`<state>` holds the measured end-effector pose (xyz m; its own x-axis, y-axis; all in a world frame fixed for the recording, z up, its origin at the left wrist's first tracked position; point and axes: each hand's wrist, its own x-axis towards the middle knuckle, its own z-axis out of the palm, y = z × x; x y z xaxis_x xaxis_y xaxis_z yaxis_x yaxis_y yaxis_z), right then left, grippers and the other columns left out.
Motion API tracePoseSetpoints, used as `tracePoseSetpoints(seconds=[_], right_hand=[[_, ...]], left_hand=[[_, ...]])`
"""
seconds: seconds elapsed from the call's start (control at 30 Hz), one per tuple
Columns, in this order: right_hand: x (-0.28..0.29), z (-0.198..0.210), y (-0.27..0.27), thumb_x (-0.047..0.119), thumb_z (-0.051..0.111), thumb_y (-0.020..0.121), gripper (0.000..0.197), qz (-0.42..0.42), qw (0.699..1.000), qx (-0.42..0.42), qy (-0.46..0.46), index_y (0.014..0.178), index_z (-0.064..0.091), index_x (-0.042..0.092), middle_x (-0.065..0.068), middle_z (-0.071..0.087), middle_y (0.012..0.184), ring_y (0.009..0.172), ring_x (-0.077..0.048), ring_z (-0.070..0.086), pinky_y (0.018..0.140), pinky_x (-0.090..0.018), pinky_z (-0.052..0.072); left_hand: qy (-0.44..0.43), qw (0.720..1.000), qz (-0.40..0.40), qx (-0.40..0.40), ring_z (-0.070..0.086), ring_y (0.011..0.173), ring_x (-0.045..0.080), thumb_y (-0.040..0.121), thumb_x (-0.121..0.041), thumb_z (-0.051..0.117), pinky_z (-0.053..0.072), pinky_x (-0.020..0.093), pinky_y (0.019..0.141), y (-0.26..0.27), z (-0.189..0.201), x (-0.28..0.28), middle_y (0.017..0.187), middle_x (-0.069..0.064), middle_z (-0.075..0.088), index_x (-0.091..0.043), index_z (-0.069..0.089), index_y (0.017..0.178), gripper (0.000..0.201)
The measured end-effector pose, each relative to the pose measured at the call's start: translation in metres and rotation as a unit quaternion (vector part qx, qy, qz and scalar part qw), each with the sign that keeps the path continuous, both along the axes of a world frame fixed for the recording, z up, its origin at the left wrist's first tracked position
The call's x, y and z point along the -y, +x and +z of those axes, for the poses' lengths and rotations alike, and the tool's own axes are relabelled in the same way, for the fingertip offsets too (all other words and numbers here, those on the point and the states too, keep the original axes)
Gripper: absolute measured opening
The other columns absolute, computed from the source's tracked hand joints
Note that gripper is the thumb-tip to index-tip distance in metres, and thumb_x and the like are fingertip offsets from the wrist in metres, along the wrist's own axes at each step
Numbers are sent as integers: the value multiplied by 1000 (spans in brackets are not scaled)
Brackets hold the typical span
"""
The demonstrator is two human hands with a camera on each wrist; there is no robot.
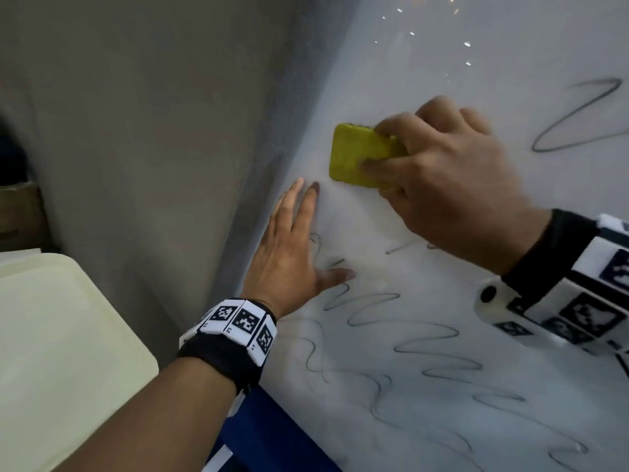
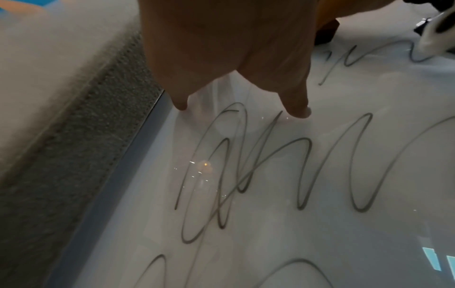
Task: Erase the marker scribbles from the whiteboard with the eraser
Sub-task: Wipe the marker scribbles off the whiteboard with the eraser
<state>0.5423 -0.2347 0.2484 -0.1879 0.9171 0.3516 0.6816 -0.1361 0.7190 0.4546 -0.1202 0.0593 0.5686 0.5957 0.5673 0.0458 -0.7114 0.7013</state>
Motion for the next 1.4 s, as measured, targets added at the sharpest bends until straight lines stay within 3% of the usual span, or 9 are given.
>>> tracePoseSetpoints(seconds=[0.17, 0.3, 0.4, 0.6, 0.7, 0.87, 1.03, 1.23, 1.4], right_hand=[[13, -67, -3, 22, 76, 77, 28, -18, 996, 21, -85, 105, 73, 25, -6, 60, 114, 97, -33, 52, 75, -42, 33], [11, -51, -1, 24, 78, 75, 31, 6, 998, -10, -69, 106, 74, 25, -8, 62, 116, 97, -35, 54, 74, -43, 41], [10, -41, -1, 26, 79, 74, 38, -1, 1000, -19, -13, 111, 71, 24, -6, 62, 123, 102, -37, 54, 78, -44, 38], [16, -83, 0, 17, 79, 77, 39, -6, 999, 11, -36, 115, 68, 19, -6, 63, 118, 95, -35, 54, 77, -44, 39], [14, -77, 2, 19, 78, 78, 36, 4, 997, 11, -71, 113, 70, 21, -7, 63, 116, 96, -35, 53, 76, -44, 43], [7, -83, 0, 21, 72, 85, 30, 3, 1000, 1, -1, 115, 70, 19, -7, 62, 120, 98, -36, 53, 76, -44, 33], [14, -118, -2, 18, 80, 75, 34, -19, 996, 13, -87, 108, 72, 20, -6, 61, 114, 95, -32, 52, 73, -42, 40], [-7, -81, -4, 21, 70, 86, 23, -8, 1000, 24, 17, 109, 72, 20, -7, 62, 118, 101, -36, 55, 76, -43, 31], [5, -138, -11, 25, 73, 80, 32, -43, 992, 29, -113, 112, 70, 22, -4, 56, 116, 100, -31, 48, 77, -43, 35]], left_hand=[[0, 1000, -6, 6, 4, 150, 10, 57, -76, 71, 30, 40, 117, -1, -8, -1, 163, -7, 0, -23, 6, 157, 130], [21, 1000, 5, 9, 6, 151, 15, 61, -74, 73, 31, 44, 117, 1, -15, -3, 164, -2, 3, -20, 6, 157, 129], [26, 999, 12, 26, 9, 151, 19, 64, -76, 70, 31, 47, 117, 5, -20, -3, 164, 3, 5, -19, 8, 157, 125], [12, 999, 8, 47, 10, 150, 21, 65, -79, 67, 31, 49, 116, 11, -29, -3, 163, 5, 5, -20, 10, 157, 123], [10, 999, 12, 47, 11, 150, 21, 64, -77, 69, 31, 48, 116, 11, -30, -3, 163, 4, 7, -21, 12, 156, 123], [17, 998, 10, 51, 11, 150, 20, 64, -80, 65, 27, 43, 119, 10, -37, -7, 163, 5, 7, -18, 11, 156, 124], [7, 999, 14, 44, 13, 149, 19, 61, -70, 75, 27, 39, 118, 8, -49, -7, 162, 4, 10, -18, 15, 156, 123], [0, 999, 1, 45, 11, 150, 17, 61, -74, 72, 20, 31, 118, 7, -57, -10, 163, 4, 7, -15, 14, 156, 126], [-48, 998, -10, 34, 11, 150, 12, 59, -60, 83, 35, 41, 115, 0, -66, -9, 163, -6, 4, -17, 12, 156, 128]])
